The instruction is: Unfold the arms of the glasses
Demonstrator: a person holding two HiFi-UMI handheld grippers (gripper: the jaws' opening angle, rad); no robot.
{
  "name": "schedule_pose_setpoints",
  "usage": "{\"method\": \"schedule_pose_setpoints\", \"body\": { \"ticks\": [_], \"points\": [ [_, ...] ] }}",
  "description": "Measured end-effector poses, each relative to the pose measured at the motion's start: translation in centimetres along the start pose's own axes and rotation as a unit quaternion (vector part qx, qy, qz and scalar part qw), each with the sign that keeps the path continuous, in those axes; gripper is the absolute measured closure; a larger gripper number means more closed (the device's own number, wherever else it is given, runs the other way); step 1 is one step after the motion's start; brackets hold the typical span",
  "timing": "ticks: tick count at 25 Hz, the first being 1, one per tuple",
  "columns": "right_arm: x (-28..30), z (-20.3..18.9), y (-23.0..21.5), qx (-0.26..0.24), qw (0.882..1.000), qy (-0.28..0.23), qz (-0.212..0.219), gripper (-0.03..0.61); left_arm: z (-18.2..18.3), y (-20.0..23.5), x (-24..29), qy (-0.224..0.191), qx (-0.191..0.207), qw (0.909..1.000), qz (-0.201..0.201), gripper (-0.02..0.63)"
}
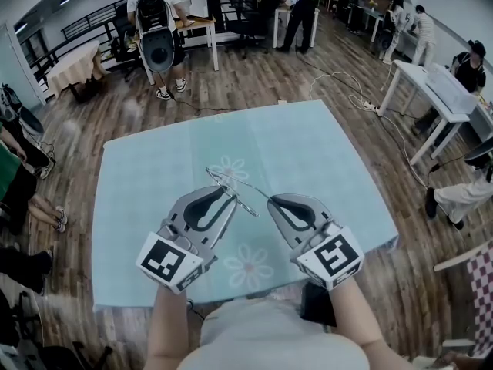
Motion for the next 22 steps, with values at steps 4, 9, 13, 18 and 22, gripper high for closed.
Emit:
{"method": "schedule_pose_setpoints", "body": {
  "ticks": [4, 9, 13, 18, 22],
  "points": [
    [-0.1, 0.1, -1.2, -0.015, 1.0, -0.004, -0.012, 0.557, 0.1, -0.3, 0.0, -0.001, 0.002, 1.0, -0.005, 0.52],
    [0.2, 0.2, -2.7, -0.024, 0.999, -0.005, -0.021, 0.557, 0.2, -0.6, -0.2, -0.003, 0.006, 0.9999, -0.011, 0.52],
    [0.7, -0.1, -3.5, -0.025, 0.999, -0.006, -0.022, 0.557, -0.1, -0.7, -0.6, -0.002, 0.006, 0.9997, -0.022, 0.52],
    [1.3, -0.1, -4.1, -0.025, 0.999, -0.001, -0.03, 0.557, -0.1, -1.1, -1.3, 0.002, 0.006, 0.9996, -0.029, 0.52],
    [1.7, 0.1, -4.6, -0.024, 0.999, 0.0, -0.037, 0.557, -0.3, -1.5, -1.6, 0.004, 0.001, 0.9995, -0.033, 0.52]
  ]
}}
Point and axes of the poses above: the fingertips, and each gripper's own axes: x forward along the fingers, y to its left, z out of its top, the point moved 10 cm from there along -x, backward along the fingers, and after that the axes turned 7 degrees about z, right-handed, at the moved point
